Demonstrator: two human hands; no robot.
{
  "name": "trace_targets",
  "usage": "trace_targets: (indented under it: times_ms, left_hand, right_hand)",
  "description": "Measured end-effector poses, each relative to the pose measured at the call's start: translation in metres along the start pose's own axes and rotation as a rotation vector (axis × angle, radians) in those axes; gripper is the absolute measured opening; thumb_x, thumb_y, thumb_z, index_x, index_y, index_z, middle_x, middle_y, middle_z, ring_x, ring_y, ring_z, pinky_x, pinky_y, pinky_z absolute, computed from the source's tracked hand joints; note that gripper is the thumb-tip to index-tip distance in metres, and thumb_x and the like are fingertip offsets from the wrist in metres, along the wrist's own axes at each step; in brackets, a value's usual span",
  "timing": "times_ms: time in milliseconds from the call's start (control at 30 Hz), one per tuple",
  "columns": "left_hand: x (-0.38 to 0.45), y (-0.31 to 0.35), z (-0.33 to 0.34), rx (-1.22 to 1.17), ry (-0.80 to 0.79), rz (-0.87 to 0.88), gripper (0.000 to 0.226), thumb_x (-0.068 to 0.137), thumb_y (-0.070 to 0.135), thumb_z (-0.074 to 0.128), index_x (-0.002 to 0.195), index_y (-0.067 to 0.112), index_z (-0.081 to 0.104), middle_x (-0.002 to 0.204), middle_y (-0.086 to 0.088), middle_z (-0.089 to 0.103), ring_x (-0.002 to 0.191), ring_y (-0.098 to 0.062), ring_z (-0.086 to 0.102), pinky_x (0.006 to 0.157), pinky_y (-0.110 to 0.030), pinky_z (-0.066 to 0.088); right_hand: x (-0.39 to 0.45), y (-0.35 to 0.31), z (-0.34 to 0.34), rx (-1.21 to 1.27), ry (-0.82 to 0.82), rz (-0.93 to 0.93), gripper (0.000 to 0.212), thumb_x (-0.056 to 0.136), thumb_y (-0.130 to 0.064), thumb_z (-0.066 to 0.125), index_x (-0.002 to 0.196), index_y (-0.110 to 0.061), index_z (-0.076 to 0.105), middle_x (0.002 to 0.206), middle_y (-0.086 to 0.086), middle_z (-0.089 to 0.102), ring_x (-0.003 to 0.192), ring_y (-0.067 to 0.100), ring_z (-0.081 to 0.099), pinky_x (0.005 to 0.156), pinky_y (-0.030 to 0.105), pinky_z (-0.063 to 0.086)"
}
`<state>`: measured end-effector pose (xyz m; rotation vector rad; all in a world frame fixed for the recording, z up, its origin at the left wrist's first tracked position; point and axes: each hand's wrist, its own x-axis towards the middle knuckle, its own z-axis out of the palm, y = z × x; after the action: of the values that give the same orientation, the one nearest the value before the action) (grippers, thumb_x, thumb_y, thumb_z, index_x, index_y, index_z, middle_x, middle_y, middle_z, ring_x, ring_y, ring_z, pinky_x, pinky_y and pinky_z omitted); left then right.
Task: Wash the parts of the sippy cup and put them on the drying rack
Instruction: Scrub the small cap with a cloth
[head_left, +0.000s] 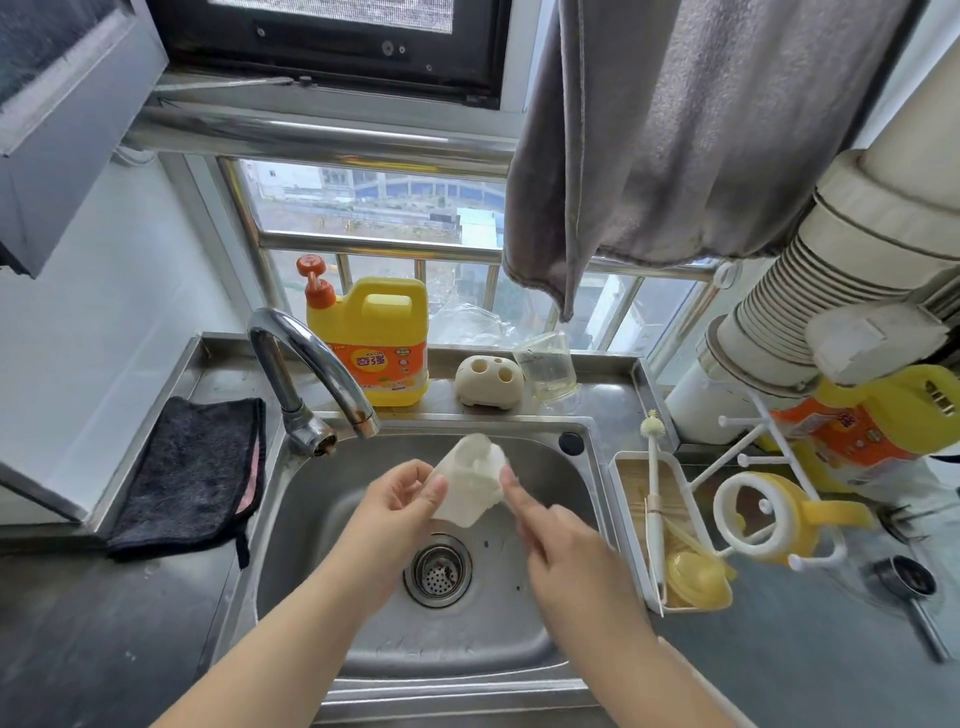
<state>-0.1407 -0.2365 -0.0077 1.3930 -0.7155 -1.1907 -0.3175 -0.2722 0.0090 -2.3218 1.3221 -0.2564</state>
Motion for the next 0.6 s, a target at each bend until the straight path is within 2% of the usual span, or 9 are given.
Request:
trace_targets:
  times_ms: [67, 133, 167, 233, 300, 367, 433, 500, 600]
  left_hand:
    - [0.003, 0.003, -0.006, 0.046, 0.004, 0.022, 0.018, 0.094, 0.013, 0.057, 0.081, 0.001, 0.057, 0.071, -0.004, 0.061, 0.073, -0.017, 0.053, 0.074, -0.034, 0.038]
    - [0.004, 0.001, -0.008, 0.108, -0.015, 0.021, 0.02, 0.095, 0.014, 0.055, 0.077, 0.006, 0.057, 0.07, -0.002, 0.06, 0.07, -0.013, 0.05, 0.069, -0.029, 0.035]
    - [0.004, 0.0, -0.006, 0.116, -0.044, 0.014, 0.021, 0.095, 0.018, 0.057, 0.076, 0.008, 0.057, 0.071, -0.003, 0.06, 0.072, -0.014, 0.05, 0.069, -0.029, 0.035]
    - [0.004, -0.001, -0.002, 0.087, -0.097, 0.016, 0.021, 0.088, 0.028, 0.062, 0.076, 0.011, 0.06, 0.076, -0.006, 0.061, 0.076, -0.017, 0.052, 0.073, -0.031, 0.037]
    - [0.005, 0.001, 0.0, -0.03, -0.094, 0.004, 0.014, 0.078, 0.029, 0.065, 0.082, 0.015, 0.067, 0.085, -0.007, 0.069, 0.08, -0.018, 0.061, 0.077, -0.031, 0.046]
    - [0.005, 0.001, -0.004, -0.136, -0.089, -0.012, 0.021, 0.075, 0.018, 0.069, 0.095, 0.01, 0.069, 0.091, -0.008, 0.072, 0.084, -0.018, 0.067, 0.075, -0.026, 0.054]
    - [0.004, 0.001, -0.01, -0.131, -0.058, -0.016, 0.005, 0.084, 0.006, 0.066, 0.089, 0.006, 0.067, 0.085, -0.009, 0.069, 0.081, -0.019, 0.064, 0.071, -0.023, 0.054]
    - [0.002, -0.002, -0.016, -0.163, -0.025, -0.026, 0.007, 0.083, 0.013, 0.065, 0.077, 0.011, 0.068, 0.08, -0.009, 0.066, 0.079, -0.019, 0.062, 0.072, -0.027, 0.053]
    - [0.0, -0.001, -0.015, -0.19, -0.07, -0.024, 0.014, 0.075, 0.021, 0.063, 0.079, 0.007, 0.065, 0.08, -0.01, 0.065, 0.079, -0.018, 0.063, 0.072, -0.029, 0.055]
  right_hand:
    - [-0.012, 0.006, 0.0, -0.074, -0.053, -0.015, 0.064, 0.102, -0.027, 0.031, 0.126, -0.064, -0.015, 0.077, -0.007, 0.033, 0.081, 0.014, 0.054, 0.071, 0.029, 0.044]
    - [-0.008, 0.016, -0.002, -0.056, -0.024, 0.041, 0.06, 0.102, -0.028, 0.03, 0.13, -0.064, -0.009, 0.076, -0.007, 0.036, 0.078, 0.013, 0.053, 0.069, 0.028, 0.044]
    - [0.0, 0.019, -0.004, -0.009, 0.001, 0.063, 0.059, 0.102, -0.027, 0.03, 0.131, -0.064, -0.005, 0.077, -0.006, 0.039, 0.076, 0.014, 0.052, 0.068, 0.029, 0.044]
    - [0.015, 0.014, -0.007, 0.039, 0.053, -0.014, 0.06, 0.101, -0.025, 0.032, 0.132, -0.063, -0.002, 0.079, -0.004, 0.042, 0.075, 0.016, 0.051, 0.067, 0.032, 0.043]
    - [0.02, 0.0, -0.005, 0.056, 0.053, -0.092, 0.061, 0.1, -0.024, 0.033, 0.134, -0.061, -0.002, 0.077, -0.007, 0.038, 0.073, 0.015, 0.049, 0.067, 0.032, 0.042]
    - [0.014, -0.009, -0.001, -0.03, 0.028, -0.134, 0.064, 0.093, -0.024, 0.037, 0.141, -0.054, 0.008, 0.07, -0.01, 0.031, 0.061, 0.01, 0.041, 0.055, 0.031, 0.041]
    - [0.006, 0.003, 0.0, -0.036, 0.021, -0.136, 0.068, 0.083, -0.022, 0.049, 0.142, -0.048, 0.027, 0.063, -0.012, 0.026, 0.048, 0.005, 0.031, 0.04, 0.02, 0.031]
    - [0.008, 0.016, -0.001, -0.087, 0.055, -0.144, 0.067, 0.089, -0.016, 0.049, 0.142, -0.049, 0.024, 0.063, -0.014, 0.026, 0.048, 0.004, 0.031, 0.043, 0.013, 0.025]
    - [0.02, 0.018, -0.003, 0.057, 0.07, -0.195, 0.057, 0.096, -0.02, 0.034, 0.137, -0.054, 0.012, 0.078, -0.007, 0.043, 0.067, 0.017, 0.05, 0.058, 0.031, 0.044]
